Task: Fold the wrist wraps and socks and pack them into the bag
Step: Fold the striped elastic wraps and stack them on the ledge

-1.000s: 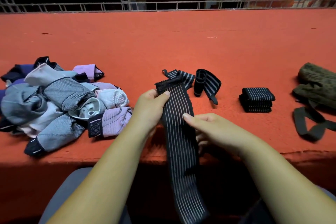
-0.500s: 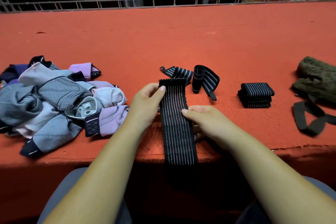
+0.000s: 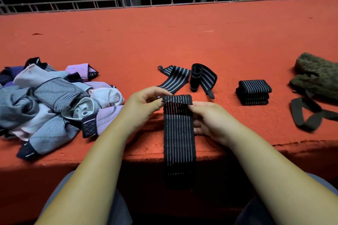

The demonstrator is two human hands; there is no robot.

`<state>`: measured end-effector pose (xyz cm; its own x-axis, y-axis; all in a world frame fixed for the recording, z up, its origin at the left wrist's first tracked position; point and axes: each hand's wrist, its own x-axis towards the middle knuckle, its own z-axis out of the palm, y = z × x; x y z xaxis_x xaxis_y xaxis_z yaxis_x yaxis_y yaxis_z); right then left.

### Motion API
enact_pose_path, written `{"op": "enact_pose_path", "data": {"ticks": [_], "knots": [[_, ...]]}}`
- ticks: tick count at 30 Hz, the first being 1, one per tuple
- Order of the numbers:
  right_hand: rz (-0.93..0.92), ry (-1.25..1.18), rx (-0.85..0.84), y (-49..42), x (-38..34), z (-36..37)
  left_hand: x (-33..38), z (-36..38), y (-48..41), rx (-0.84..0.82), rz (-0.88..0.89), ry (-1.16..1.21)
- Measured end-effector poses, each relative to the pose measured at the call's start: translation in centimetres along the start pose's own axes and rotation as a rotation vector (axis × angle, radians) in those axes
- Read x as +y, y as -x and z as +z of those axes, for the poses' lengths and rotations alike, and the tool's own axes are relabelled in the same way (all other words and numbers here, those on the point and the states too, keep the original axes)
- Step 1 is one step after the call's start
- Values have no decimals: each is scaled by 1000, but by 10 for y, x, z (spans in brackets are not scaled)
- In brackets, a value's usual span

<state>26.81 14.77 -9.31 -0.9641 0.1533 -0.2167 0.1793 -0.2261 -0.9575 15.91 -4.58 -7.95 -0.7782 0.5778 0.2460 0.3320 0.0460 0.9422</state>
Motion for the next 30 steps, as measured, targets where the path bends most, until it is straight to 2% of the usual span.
{"op": "enact_pose_path", "data": {"ticks": [4, 9, 15, 19, 23, 27, 30], "knots": [[0, 16, -29, 1, -2, -2, 0, -3, 2, -59, -1, 40], [-2, 19, -55, 1, -2, -4, -4, -7, 0, -97, 7, -27], [59, -84, -88, 1, -5, -6, -4, -7, 1, -117, -14, -29], [-10, 40, -70, 2, 0, -9, -5, -8, 1, -127, -28, -90], [-72, 46, -36, 1, 6, -8, 0, -7, 3, -95, -71, -126], [-149, 126, -18, 0, 5, -8, 0, 6, -1, 23, -273, 201], [-188, 138, -15, 1, 5, -8, 0, 12, 0, -70, -306, 244]]}}
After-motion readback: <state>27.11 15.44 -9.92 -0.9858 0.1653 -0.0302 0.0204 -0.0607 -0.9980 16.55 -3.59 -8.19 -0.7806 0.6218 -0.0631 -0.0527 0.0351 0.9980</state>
